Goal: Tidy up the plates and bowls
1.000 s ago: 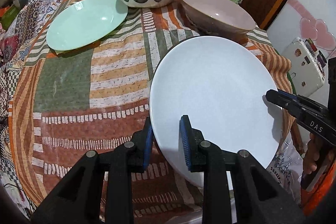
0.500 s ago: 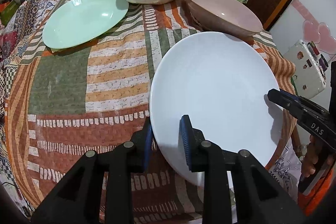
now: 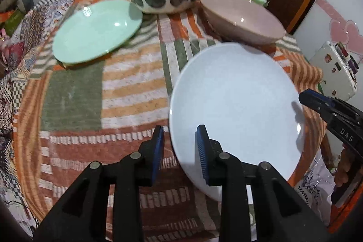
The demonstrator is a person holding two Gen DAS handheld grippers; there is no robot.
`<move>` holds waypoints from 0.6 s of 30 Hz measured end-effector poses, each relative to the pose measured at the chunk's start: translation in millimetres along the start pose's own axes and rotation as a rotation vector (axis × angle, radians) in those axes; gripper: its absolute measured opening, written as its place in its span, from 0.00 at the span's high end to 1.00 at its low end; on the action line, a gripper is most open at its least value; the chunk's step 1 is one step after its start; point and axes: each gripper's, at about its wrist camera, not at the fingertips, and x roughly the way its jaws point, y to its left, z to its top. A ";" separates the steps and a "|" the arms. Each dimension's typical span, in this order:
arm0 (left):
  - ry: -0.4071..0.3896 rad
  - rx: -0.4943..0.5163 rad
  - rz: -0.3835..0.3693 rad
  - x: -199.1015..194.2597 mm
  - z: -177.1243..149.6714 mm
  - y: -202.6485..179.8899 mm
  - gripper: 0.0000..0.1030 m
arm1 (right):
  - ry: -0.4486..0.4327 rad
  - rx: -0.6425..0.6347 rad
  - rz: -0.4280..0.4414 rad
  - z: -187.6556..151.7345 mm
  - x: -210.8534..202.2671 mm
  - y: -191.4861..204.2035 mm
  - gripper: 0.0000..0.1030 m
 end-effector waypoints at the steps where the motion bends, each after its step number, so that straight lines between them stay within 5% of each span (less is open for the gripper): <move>1: -0.009 0.000 -0.002 -4.4 0.2 1.7 0.72 | -0.006 0.001 0.006 0.4 -3.7 0.4 0.79; 8: -0.112 -0.021 0.026 -48.6 4.6 25.3 0.66 | -0.050 -0.037 0.043 10.9 -24.1 24.4 0.75; 11: -0.175 -0.034 0.070 -69.9 6.5 43.0 0.55 | -0.070 -0.051 0.080 18.5 -28.3 39.2 0.72; 18: -0.232 -0.101 0.139 -92.1 18.6 97.6 0.46 | -0.098 -0.076 0.133 38.3 -22.9 79.8 0.56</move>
